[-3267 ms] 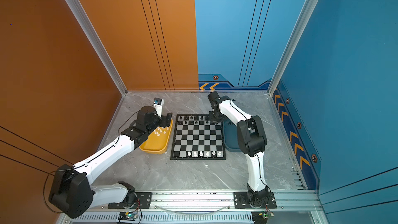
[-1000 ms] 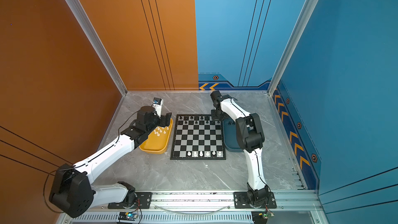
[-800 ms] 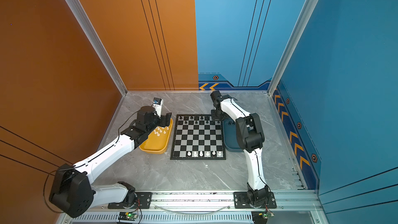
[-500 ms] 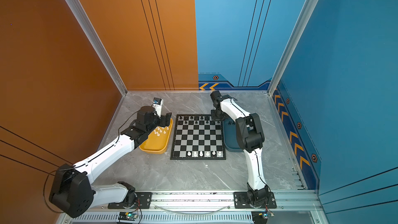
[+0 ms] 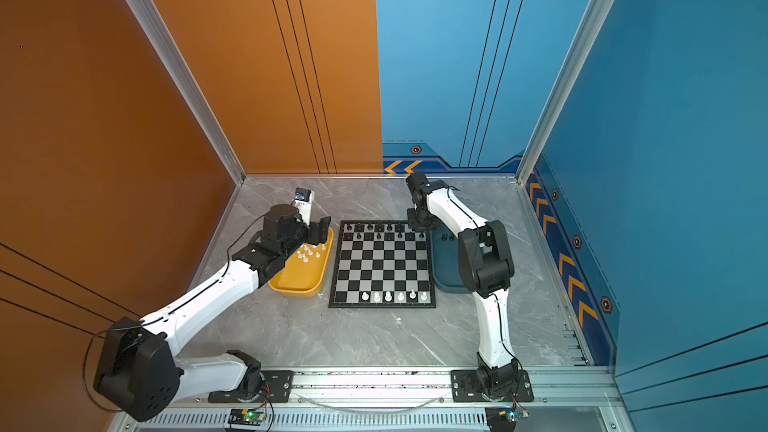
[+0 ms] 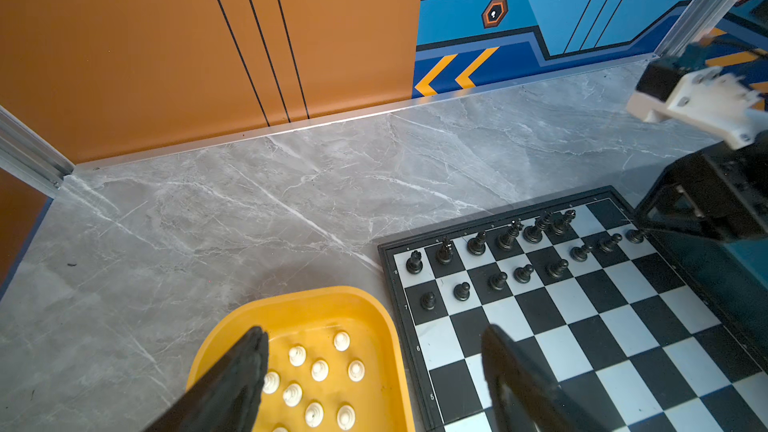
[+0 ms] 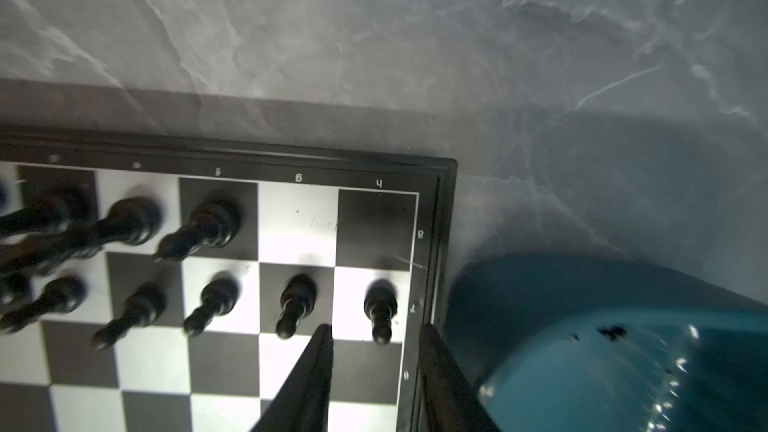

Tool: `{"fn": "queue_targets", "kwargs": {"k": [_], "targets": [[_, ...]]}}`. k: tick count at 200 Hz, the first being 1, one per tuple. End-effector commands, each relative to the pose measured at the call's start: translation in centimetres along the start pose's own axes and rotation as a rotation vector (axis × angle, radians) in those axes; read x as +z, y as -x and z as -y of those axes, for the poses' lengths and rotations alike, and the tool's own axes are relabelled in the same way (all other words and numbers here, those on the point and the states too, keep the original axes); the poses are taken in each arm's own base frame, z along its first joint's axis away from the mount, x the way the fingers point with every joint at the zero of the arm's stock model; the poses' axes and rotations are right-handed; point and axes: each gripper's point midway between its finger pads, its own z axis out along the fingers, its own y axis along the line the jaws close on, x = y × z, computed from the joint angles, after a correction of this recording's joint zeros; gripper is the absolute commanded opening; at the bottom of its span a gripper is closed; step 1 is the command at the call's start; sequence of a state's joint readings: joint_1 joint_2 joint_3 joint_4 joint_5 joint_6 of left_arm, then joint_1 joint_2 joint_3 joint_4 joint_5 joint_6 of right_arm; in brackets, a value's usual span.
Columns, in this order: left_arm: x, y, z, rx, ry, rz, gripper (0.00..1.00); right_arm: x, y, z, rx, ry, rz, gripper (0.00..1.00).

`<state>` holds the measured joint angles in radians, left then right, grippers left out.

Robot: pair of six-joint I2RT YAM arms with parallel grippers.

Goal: Set up the chess pieces on the board
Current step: 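Move the open right gripper back over the teal tray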

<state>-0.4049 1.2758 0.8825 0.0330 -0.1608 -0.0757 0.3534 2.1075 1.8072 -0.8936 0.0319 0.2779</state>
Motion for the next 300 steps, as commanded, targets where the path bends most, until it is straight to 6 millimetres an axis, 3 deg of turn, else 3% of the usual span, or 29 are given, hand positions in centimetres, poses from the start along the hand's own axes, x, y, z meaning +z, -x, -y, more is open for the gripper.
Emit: {"fn": "queue_targets", "kwargs": {"k": [1,18,63,99,144,207,300], "targets": [[-0.4,-0.1,-0.6,0.0,0.016,0.004,0.82,-6.3,1.2,0.7,-0.008,-0.013,0.117,0.38],[-0.4,0.0,-0.5,-0.003,0.012,0.009,0.82,-8.8,1.7,1.5,-0.001,-0.017,0.175,0.38],[-0.1,0.3,-0.1,-0.022,-0.004,0.012,0.82,-10.0,0.2,5.1,0.026,-0.078,0.177,0.31],[0.2,0.7,0.4,-0.024,-0.022,0.012,0.81,-7.8,-1.5,8.4,0.095,-0.104,0.118,0.28],[0.4,0.8,0.9,-0.019,-0.031,0.004,0.81,-4.4,-2.4,9.8,0.159,-0.095,0.073,0.3],[0.4,0.7,0.8,-0.008,-0.018,-0.004,0.81,-0.4,-2.8,9.6,0.197,-0.083,0.018,0.34],[0.6,0.5,0.8,-0.005,-0.013,-0.013,0.81,1.8,-3.2,8.8,0.217,-0.056,-0.01,0.35]]}}
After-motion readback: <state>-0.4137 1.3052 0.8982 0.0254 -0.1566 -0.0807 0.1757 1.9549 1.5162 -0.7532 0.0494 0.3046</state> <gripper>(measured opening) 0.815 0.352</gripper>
